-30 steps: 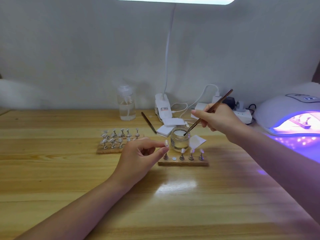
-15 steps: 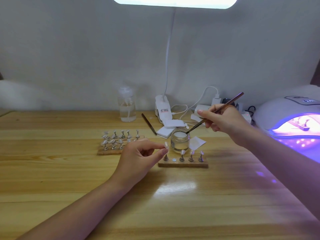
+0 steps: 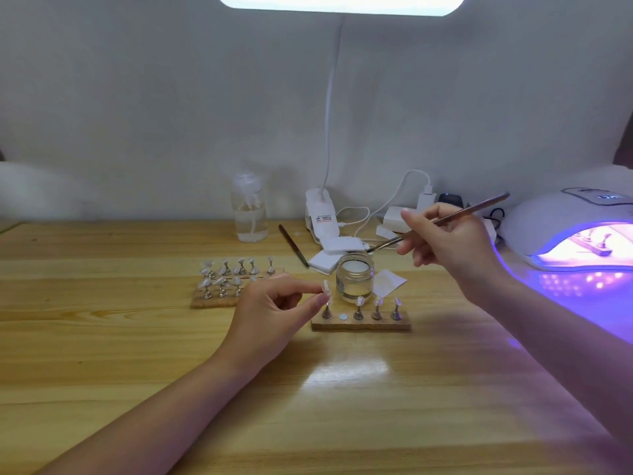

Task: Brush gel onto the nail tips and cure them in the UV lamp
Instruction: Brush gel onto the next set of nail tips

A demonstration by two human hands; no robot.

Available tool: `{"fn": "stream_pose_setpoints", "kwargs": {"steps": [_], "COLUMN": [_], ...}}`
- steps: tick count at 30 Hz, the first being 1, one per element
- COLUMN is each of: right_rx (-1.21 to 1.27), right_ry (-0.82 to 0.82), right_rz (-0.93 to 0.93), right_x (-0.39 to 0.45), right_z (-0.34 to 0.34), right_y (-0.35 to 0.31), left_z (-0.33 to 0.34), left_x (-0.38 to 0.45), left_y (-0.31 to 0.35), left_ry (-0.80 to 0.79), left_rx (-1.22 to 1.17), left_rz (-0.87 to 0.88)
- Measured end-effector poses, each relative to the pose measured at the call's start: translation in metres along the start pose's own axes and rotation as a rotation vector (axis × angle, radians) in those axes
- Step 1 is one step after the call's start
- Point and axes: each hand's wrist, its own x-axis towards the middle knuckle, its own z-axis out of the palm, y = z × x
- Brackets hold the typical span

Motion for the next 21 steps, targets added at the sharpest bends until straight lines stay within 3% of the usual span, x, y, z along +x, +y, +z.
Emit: {"fn": "stream_pose_setpoints", "kwargs": {"steps": [5,8,21], "right_rx": [-0.019,-0.13,-0.095], "right_ry": [-0.039,-0.035,-0.007], "right_rz": [-0.34,-0.43,-0.4], "right_x": [-0.04,-0.056,-0.069], "right_z": [0.029,0.038,0.043], "right_y": [0.001,0.007,0.012], "left_z": [-0.001,-0.001,0.0], "left_x": [0.0,-0.001,-0.002], "left_y": [0.001,0.0,-0.001], "left_ry": [0.001,0.032,-0.017], "left_rx": [0.014,0.032,-0.027], "left_rz": [-0.004,-0.015,-0.068]}}
